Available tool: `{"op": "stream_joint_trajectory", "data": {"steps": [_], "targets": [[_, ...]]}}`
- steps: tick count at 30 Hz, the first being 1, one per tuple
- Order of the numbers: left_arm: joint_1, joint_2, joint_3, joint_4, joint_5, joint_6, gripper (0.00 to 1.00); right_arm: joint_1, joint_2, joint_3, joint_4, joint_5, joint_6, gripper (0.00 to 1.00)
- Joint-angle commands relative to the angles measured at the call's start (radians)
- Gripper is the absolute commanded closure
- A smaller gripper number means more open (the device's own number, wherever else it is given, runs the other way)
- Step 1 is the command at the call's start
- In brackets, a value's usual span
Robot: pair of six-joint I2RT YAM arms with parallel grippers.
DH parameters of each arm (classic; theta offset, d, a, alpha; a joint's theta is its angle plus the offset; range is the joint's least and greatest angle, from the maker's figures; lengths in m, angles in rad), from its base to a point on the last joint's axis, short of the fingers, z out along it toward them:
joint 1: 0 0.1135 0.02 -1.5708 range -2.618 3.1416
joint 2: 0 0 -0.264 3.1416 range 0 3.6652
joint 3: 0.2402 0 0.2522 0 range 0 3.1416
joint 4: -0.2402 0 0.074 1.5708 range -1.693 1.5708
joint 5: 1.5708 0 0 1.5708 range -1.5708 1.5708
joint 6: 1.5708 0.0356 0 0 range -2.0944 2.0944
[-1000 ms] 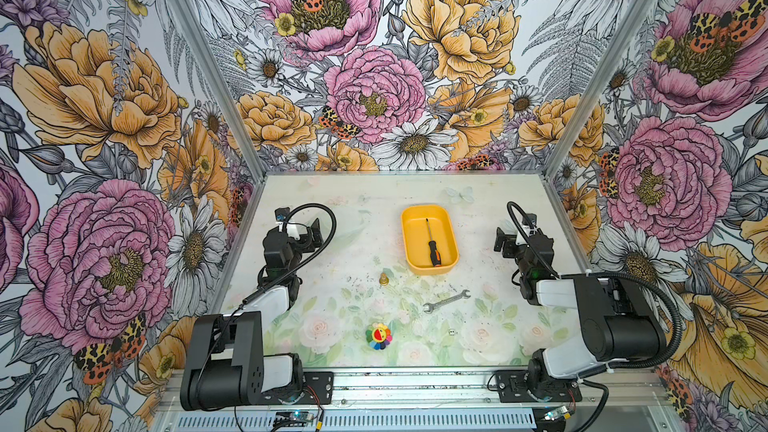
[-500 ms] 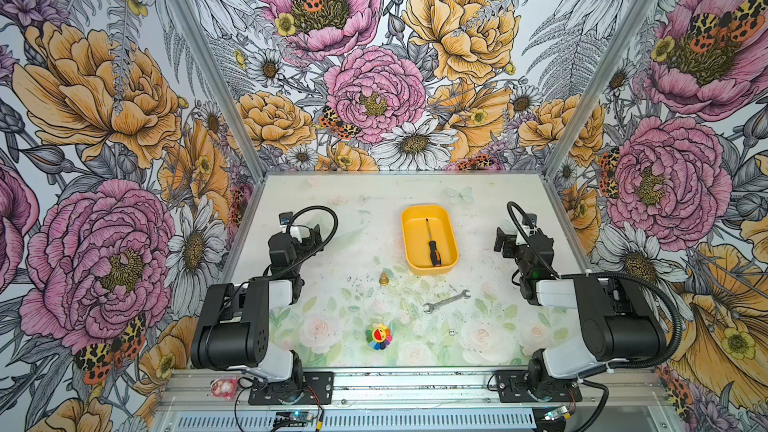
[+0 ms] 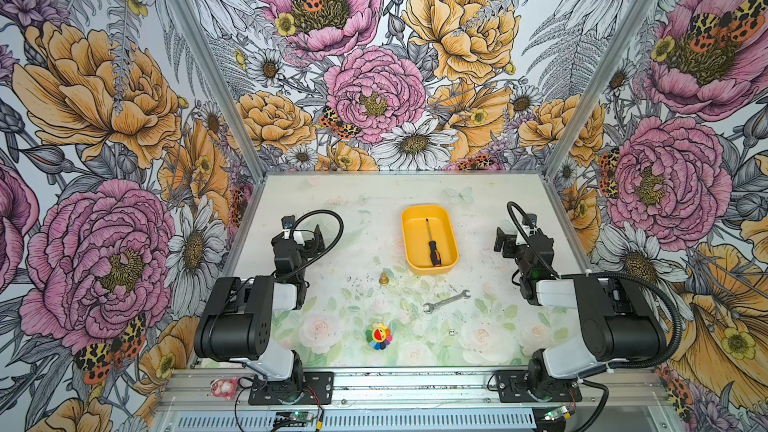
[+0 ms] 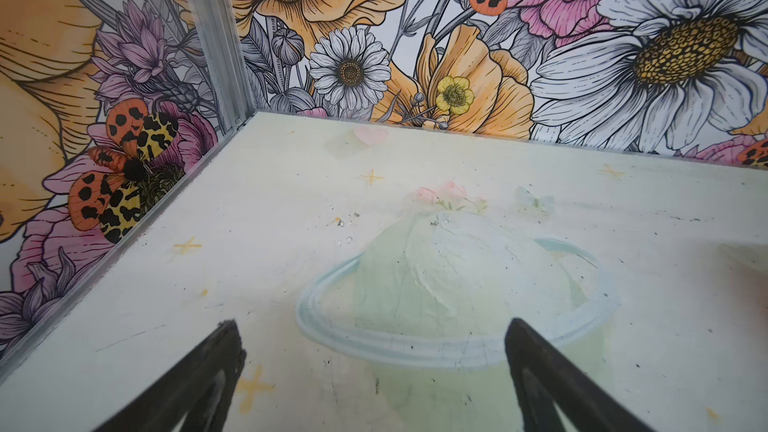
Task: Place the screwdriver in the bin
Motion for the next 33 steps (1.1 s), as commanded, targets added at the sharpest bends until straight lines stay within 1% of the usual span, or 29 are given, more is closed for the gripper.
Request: {"op": "stream_joint_trajectory", "data": {"steps": [1, 13, 19, 33], "targets": [[-0.006, 0.001, -0.001, 0.030, -0.023, 0.010, 0.01, -0.003, 0.006, 0.001, 0.034, -0.008, 0.011, 0.01], [-0.019, 0.001, 0.002, 0.026, -0.045, 0.022, 0.01, -0.003, 0.006, 0.000, 0.034, -0.006, 0.011, 0.01], [-0.044, 0.002, -0.004, 0.038, -0.086, 0.039, 0.01, -0.002, 0.006, 0.002, 0.034, -0.004, 0.010, 0.01], [-0.046, 0.002, -0.006, 0.041, -0.090, 0.040, 0.01, -0.001, 0.006, 0.001, 0.034, -0.005, 0.009, 0.01]]}}
